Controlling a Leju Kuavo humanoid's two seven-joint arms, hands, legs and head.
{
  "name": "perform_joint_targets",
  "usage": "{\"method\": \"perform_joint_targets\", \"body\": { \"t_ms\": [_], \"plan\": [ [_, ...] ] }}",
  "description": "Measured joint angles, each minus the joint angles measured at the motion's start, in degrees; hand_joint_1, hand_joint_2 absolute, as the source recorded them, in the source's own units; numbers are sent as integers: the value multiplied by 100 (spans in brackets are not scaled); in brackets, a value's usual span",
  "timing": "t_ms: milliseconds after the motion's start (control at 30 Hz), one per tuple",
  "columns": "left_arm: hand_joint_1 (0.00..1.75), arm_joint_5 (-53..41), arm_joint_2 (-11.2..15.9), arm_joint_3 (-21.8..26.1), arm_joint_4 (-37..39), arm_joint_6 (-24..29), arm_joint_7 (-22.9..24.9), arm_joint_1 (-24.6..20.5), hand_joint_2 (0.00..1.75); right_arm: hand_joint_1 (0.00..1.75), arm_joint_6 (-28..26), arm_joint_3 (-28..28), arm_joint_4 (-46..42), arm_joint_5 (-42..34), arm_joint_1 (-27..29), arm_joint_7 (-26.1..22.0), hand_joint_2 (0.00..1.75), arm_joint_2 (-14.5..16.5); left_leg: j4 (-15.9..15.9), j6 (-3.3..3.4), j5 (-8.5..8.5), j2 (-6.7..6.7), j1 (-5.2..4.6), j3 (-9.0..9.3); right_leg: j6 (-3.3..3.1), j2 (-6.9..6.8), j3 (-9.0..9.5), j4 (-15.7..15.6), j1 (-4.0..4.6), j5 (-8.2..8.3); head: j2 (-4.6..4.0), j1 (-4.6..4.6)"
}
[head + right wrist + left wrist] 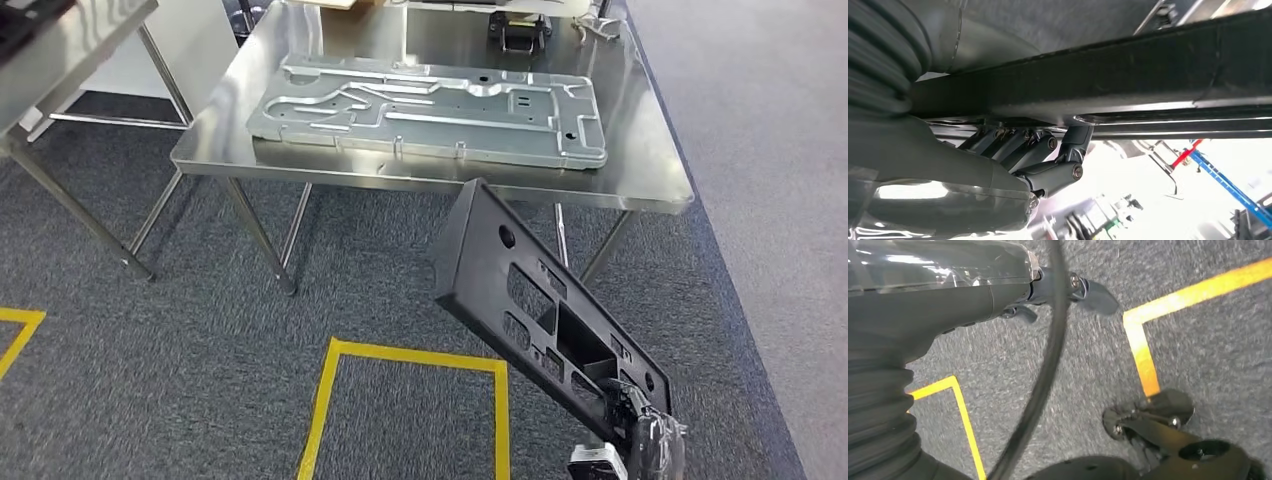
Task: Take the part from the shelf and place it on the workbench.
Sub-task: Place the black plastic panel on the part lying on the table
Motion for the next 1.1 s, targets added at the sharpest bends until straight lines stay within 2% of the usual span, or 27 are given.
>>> {"method": "perform_joint_targets", "body": {
  "t_ms": [67,133,167,200,233,267,300,333,367,400,433,500,533,600,633,667,700,733,767,833,867,900,1000,1067,1100],
  "plan": [
    [0,-25,0,-1,-1,-19,4,-30,175,175,0,-130,53,196,-110,78,175,-9,-70,70,-30,-12,10,135,17,-9,-274,471,-5,-72,0,1],
    [0,-56,1,-1,-2,-37,8,-54,175,175,9,-256,119,340,-204,138,175,-28,-100,106,-96,-15,1,221,20,-10,-771,1121,3,-297,0,2],
    [0,-72,1,-1,-2,-44,13,-60,175,175,20,-311,155,415,-235,168,175,-43,-102,109,-143,-20,-3,270,23,-10,-998,1324,6,-396,0,2],
    [0,-87,2,-1,-2,-49,20,-62,175,175,39,-362,193,505,-264,202,175,-65,-103,108,-201,-27,-7,336,22,-11,-1163,1386,7,-414,0,2],
    [0,-100,2,-2,-2,-58,28,-62,175,175,62,-404,232,595,-292,236,175,-89,-103,103,-259,-33,-9,411,13,-11,-1241,1295,9,-330,0,2],
    [0,-118,1,-4,-1,-66,36,-62,175,175,81,-443,275,703,-329,278,175,-121,-105,94,-331,-38,-11,507,-6,-11,-1254,1039,13,-105,0,2],
    [0,-134,0,-8,-1,-72,39,-59,175,175,97,-475,319,808,-372,320,175,-156,-110,81,-401,-39,-11,585,-40,-13,-1229,712,24,236,0,3],
    [0,-152,-3,-11,0,-79,42,-64,175,175,104,-503,370,899,-422,364,175,-189,-112,61,-464,-42,-13,655,-69,-20,-1208,446,48,463,0,1],
    [0,-167,-6,-15,0,-83,48,-79,175,175,109,-529,423,985,-475,407,175,-224,-126,26,-525,-45,-17,703,-102,-22,-1188,237,74,663,0,2],
    [0,-178,-8,-17,1,-87,52,-94,175,175,112,-552,469,1047,-519,444,175,-255,-132,-8,-557,-45,-21,747,-129,-22,-1182,146,95,738,0,4],
    [0,-187,-10,-19,1,-92,57,-116,175,175,115,-571,515,1098,-564,478,175,-283,-137,-48,-563,-46,-29,793,-151,-21,-1161,123,105,681,0,5],
    [0,-201,-6,-21,-1,-93,64,-142,175,175,115,-597,575,1176,-646,527,175,-333,-33,-104,-551,-34,-31,817,-209,-1,-1027,39,75,666,0,10],
    [0,-205,-3,-22,-1,-93,68,-153,175,175,115,-604,603,1211,-694,544,175,-353,150,-127,-557,-30,-29,732,-242,1,-942,1,62,634,0,9],
    [0,-209,1,-23,-2,-93,80,-175,175,175,113,-608,649,1265,-774,567,175,-374,776,-170,-694,-23,-19,356,-293,0,-787,-49,57,556,0,9],
    [0,-210,1,-23,-2,-93,85,-181,175,175,113,-603,668,1285,-801,575,175,-379,1097,-191,-832,-23,-18,109,-306,0,-726,-55,58,505,0,9],
    [0,-208,2,-22,-2,-93,89,-181,175,175,111,-596,684,1301,-815,581,175,-383,1321,-208,-972,-22,-18,-109,-310,3,-663,-57,58,448,0,9],
    [0,-209,3,-21,-2,-92,91,-177,175,175,110,-585,695,1319,-821,588,175,-386,1401,-218,-1056,-22,-18,-267,-311,8,-585,-57,59,383,0,9],
    [0,-209,4,-20,-2,-91,94,-173,175,175,107,-568,702,1342,-823,593,175,-389,1317,-216,-1030,-22,-19,-353,-307,13,-494,-57,59,315,0,9],
    [0,-210,6,-19,-2,-90,97,-165,175,175,103,-541,705,1372,-824,598,175,-393,1084,-199,-851,-22,-21,-375,-300,18,-394,-58,61,241,0,9],
    [0,-217,13,-19,-1,-90,103,-132,175,175,90,-469,710,1450,-830,616,175,-401,476,-133,-194,-22,-45,-365,-269,29,-228,-58,69,98,0,10],
    [0,-219,16,-19,-1,-90,103,-119,175,175,81,-429,710,1488,-833,632,175,-408,264,-99,67,-22,-63,-352,-237,35,-177,-61,74,37,0,10],
    [0,-223,19,-19,-1,-89,104,-111,175,175,74,-390,710,1522,-837,652,175,-416,146,-66,226,-23,-82,-348,-201,42,-133,-76,75,-3,0,10],
    [0,-244,19,-19,-2,-89,105,-130,175,175,63,-288,692,1606,-849,699,175,-466,-13,17,249,-35,-83,-199,-93,44,-64,-13,69,25,0,9],
    [0,-264,17,-20,-2,-91,102,-142,175,175,45,-214,656,1685,-874,746,175,-531,-131,77,223,-43,-60,-31,-44,30,-240,349,58,29,0,10],
    [0,-275,16,-21,-2,-92,101,-147,175,175,32,-152,626,1737,-885,788,175,-581,-165,101,194,-41,-54,35,-21,23,-436,644,50,-39,0,10]
  ]
}}
